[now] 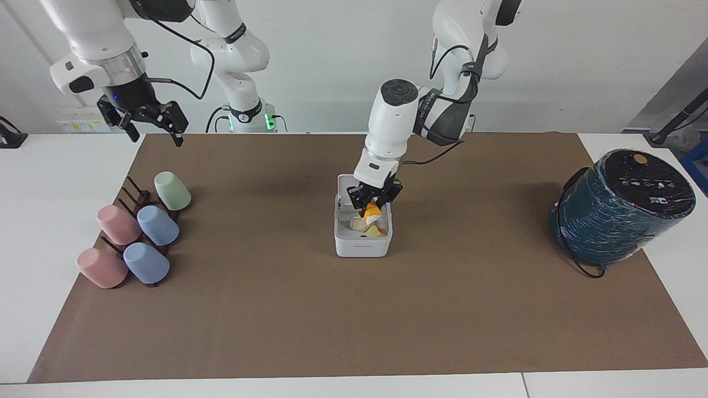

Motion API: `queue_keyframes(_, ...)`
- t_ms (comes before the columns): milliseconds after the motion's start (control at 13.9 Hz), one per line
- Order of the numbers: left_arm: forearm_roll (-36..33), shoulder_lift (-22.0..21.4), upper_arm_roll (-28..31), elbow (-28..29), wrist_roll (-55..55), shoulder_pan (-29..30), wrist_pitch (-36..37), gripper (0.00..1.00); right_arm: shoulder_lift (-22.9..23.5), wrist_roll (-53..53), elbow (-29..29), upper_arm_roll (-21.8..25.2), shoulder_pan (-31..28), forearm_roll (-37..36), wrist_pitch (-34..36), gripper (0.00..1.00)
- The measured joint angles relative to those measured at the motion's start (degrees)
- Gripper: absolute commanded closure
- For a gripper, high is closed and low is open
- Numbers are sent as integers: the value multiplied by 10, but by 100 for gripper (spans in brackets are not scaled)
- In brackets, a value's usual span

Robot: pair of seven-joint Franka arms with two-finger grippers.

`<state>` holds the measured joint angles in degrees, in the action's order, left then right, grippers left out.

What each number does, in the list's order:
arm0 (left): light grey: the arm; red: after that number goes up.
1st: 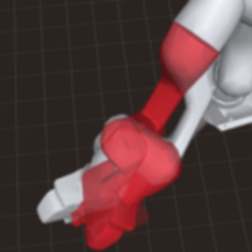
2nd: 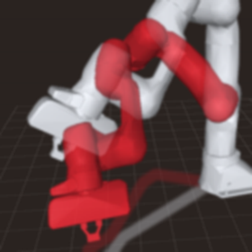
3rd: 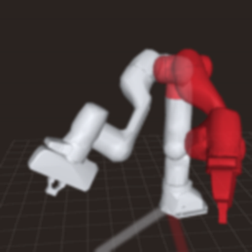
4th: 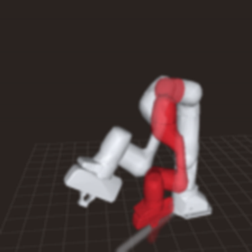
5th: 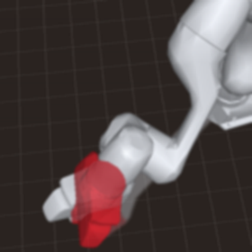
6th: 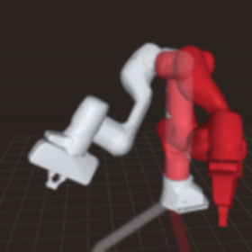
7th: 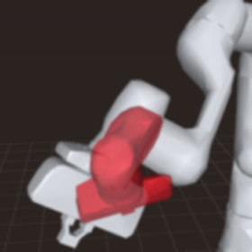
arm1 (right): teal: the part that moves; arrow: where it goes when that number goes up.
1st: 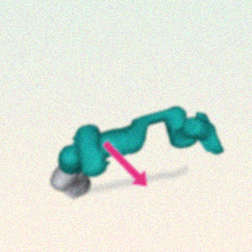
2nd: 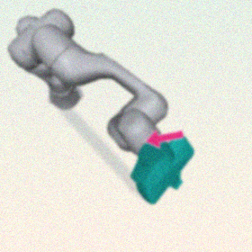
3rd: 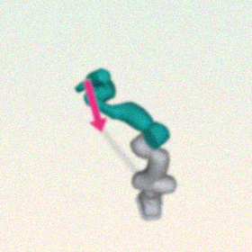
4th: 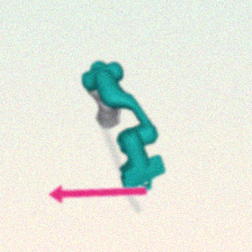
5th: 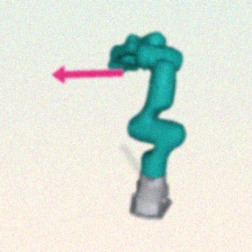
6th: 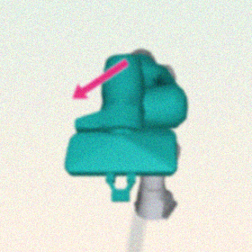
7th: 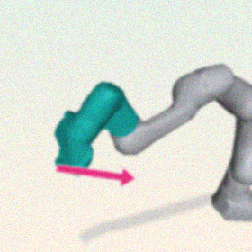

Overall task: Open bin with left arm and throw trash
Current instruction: 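Carry the orange block over the bin with the left gripper, then open the left gripper to drop the orange block into the bin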

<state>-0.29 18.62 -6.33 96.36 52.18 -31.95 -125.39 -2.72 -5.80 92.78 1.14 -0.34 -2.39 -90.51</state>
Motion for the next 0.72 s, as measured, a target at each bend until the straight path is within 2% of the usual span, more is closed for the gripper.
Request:
queue_keyframes(72,0,7,0,0,5,-4,-6,53,5,0,0,0,0,0,-4,0)
queue_keyframes(144,0,13,0,1,8,-7,-10,42,9,1,0,0,0,0,-7,0)
queue_keyframes(288,0,19,0,0,9,-8,-12,29,13,2,0,0,1,0,-13,0)
queue_keyframes(504,0,19,2,0,10,-8,-11,19,15,2,3,-2,5,1,-26,0)
queue_keyframes(720,0,18,4,-3,10,-7,-6,20,15,2,10,-2,8,1,-26,0)
